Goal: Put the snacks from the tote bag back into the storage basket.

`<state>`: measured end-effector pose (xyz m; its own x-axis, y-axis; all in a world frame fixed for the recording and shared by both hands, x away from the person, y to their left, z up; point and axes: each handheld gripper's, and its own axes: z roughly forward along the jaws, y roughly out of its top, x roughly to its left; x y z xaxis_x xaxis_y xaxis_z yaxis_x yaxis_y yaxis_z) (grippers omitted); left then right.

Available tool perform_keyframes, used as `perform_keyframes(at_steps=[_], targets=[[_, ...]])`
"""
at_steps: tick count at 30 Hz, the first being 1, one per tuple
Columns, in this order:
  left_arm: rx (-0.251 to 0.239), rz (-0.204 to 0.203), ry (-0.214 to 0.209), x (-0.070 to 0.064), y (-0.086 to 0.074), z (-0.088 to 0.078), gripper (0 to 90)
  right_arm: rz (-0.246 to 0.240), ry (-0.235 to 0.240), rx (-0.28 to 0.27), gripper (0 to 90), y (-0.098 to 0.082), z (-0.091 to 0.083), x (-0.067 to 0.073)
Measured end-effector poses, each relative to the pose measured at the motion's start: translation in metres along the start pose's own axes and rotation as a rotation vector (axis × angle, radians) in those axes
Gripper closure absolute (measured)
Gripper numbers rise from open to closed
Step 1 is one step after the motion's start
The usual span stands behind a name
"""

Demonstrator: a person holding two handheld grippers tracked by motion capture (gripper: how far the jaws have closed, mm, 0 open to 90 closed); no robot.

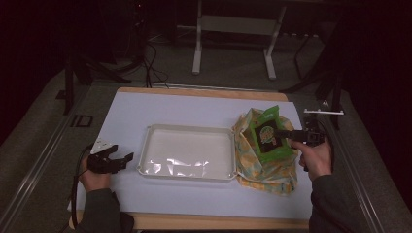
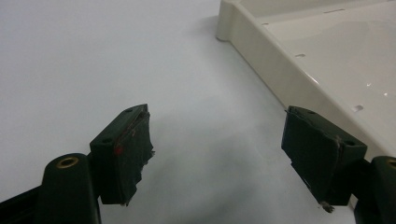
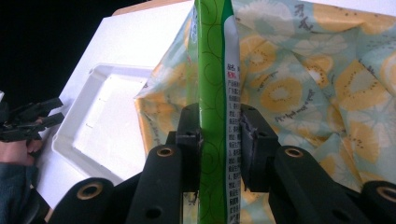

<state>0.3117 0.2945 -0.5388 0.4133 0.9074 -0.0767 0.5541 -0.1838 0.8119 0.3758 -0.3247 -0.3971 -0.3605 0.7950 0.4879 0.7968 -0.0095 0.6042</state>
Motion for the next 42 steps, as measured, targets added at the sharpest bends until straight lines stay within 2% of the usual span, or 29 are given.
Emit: perform_keyframes(at_steps=[18,42], targets=[[0.0,0.0,0.0,0.0,0.0,0.0,24.5,-0.023,0.041,-0.011,72.2,0.006,-0.005,0.014],[-0.001,0.0,0.0,0.0,0.0,0.0,24.5,-0.043,0.069,-0.023,72.2,0.013,-0.006,0.031]])
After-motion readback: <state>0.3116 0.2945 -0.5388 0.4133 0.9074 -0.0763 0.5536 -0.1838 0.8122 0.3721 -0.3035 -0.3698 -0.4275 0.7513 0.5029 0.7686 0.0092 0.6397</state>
